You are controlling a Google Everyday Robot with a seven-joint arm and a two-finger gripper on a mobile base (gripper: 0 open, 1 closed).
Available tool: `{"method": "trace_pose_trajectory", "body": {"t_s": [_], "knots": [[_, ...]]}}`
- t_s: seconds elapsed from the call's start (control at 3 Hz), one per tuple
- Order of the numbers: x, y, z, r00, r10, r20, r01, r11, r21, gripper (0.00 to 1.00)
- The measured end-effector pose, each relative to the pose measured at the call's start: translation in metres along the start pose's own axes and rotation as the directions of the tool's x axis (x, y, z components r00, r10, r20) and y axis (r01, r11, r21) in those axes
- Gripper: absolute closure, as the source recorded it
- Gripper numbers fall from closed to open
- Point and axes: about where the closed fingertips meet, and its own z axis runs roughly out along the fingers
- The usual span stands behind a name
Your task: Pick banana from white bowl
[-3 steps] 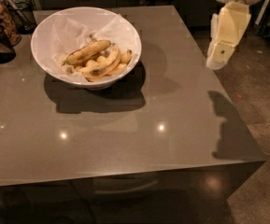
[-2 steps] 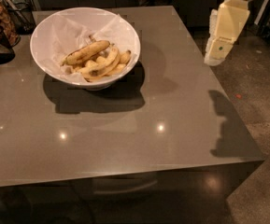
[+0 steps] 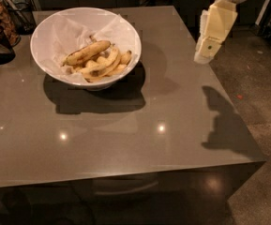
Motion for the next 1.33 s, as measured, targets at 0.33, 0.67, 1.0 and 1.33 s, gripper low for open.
{"method": "trace_pose_trajectory", "body": {"t_s": [0.33, 0.67, 1.0, 1.33], "knots": [[-0.014, -0.017, 0.025, 0.999, -0.039, 0.003, 0.039, 0.9986, -0.037, 0.00], [-0.032, -0.031, 0.042, 0.996, -0.090, 0.011, 0.090, 0.9941, -0.061, 0.00], [-0.057, -0.041, 0.053, 0.986, -0.168, 0.015, 0.169, 0.9838, -0.061, 0.00], [-0.074, -0.042, 0.061, 0.977, -0.212, 0.017, 0.213, 0.9747, -0.069, 0.00]]}}
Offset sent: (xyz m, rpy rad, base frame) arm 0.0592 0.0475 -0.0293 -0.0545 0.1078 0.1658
